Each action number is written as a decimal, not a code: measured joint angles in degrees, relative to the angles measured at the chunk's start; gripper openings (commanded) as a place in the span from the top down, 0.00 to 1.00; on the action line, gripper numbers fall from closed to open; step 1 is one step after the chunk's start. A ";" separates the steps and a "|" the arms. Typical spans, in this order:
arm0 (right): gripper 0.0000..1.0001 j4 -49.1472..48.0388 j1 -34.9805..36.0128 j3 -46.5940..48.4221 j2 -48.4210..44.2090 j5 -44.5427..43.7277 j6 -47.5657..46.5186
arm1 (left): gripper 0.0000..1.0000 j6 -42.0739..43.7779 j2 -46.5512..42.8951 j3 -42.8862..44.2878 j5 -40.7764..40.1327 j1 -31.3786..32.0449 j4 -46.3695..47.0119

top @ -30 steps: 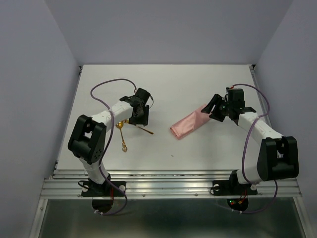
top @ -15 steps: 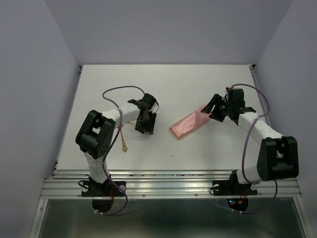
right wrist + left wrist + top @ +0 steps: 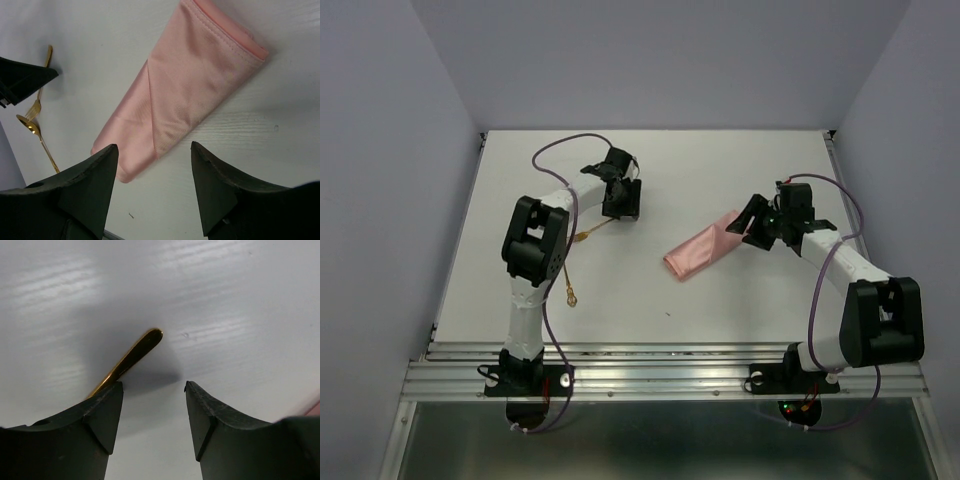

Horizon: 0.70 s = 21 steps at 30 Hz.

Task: Fold the napkin into a case and place the utensils inside
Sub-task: Move the fork to the center of the board, then pick up the fork from the center of the board.

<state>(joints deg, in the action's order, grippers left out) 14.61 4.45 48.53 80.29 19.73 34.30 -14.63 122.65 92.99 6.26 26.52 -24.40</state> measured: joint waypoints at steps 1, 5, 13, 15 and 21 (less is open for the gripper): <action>0.35 -0.02 0.00 -0.11 -0.15 0.02 0.00 | 0.35 0.00 0.31 0.52 0.00 -1.11 0.59; 0.35 -0.02 0.00 -0.55 -0.46 0.02 0.00 | 0.32 0.42 0.31 0.72 -0.92 -4.50 1.25; 0.35 -0.09 0.00 -0.63 -0.46 0.17 0.00 | 0.25 3.04 -3.89 -2.67 -5.31 -7.69 1.38; 0.35 -0.13 0.00 -0.63 -0.44 0.28 0.00 | 0.29 3.15 -5.44 -4.17 -5.81 -8.11 1.55; 0.35 -0.15 0.00 -0.63 -0.33 0.48 0.00 | 0.33 3.19 -7.65 -8.22 -6.88 -9.16 2.58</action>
<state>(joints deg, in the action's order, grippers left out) 14.46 4.45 47.90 79.96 20.21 34.30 -11.44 115.00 84.77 -0.62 17.37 -21.82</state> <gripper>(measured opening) 0.653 0.686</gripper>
